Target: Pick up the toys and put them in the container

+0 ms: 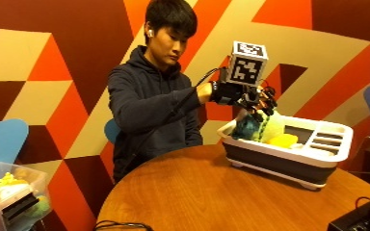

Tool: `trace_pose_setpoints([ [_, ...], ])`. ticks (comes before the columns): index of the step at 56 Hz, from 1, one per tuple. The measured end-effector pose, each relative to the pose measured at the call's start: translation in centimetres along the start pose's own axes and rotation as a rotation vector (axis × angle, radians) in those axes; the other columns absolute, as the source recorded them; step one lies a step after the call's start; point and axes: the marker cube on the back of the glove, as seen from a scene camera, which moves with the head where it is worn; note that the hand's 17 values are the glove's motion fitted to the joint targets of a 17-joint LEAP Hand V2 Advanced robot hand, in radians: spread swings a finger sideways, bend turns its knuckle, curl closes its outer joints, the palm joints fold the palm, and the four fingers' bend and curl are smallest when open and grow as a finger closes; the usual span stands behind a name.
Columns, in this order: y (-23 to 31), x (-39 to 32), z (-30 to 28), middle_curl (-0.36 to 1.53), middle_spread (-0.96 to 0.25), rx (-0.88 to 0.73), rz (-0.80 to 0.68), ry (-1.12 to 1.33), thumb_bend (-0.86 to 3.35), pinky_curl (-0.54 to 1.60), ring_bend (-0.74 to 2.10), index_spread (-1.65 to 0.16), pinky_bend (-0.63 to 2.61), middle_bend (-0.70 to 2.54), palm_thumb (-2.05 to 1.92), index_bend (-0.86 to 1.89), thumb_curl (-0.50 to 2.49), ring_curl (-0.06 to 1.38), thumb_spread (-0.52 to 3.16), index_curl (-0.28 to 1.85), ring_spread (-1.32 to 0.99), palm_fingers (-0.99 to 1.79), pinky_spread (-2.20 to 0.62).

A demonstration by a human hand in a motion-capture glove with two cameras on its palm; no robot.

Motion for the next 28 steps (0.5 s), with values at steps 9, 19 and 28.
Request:
trace_pose_setpoints([
  [9, 1.3, 0.5, -2.2, 0.62, -0.09, 0.197, -0.010, -0.081, -0.06, 0.45, 0.59, -0.30, 1.19, 0.35, 0.37, 0.10, 0.67, 0.44, 0.99, 0.64, -0.12, -0.24, -0.08],
  [19, 5.7, 2.0, -5.7, 0.57, -0.04, 0.454, 0.013, -0.095, -0.02, 0.39, 0.47, -0.30, 1.05, 0.31, 0.23, 0.15, 0.54, 0.38, 1.22, 0.55, -0.04, -0.09, 0.00],
  [28, 11.3, 2.8, -4.7, 0.56, -0.03, 0.574, -0.028, 0.048, 0.00, 0.34, 0.44, -0.29, 0.92, 0.34, 0.26, 0.18, 0.48, 0.36, 1.32, 0.52, -0.02, -0.01, 0.04],
])
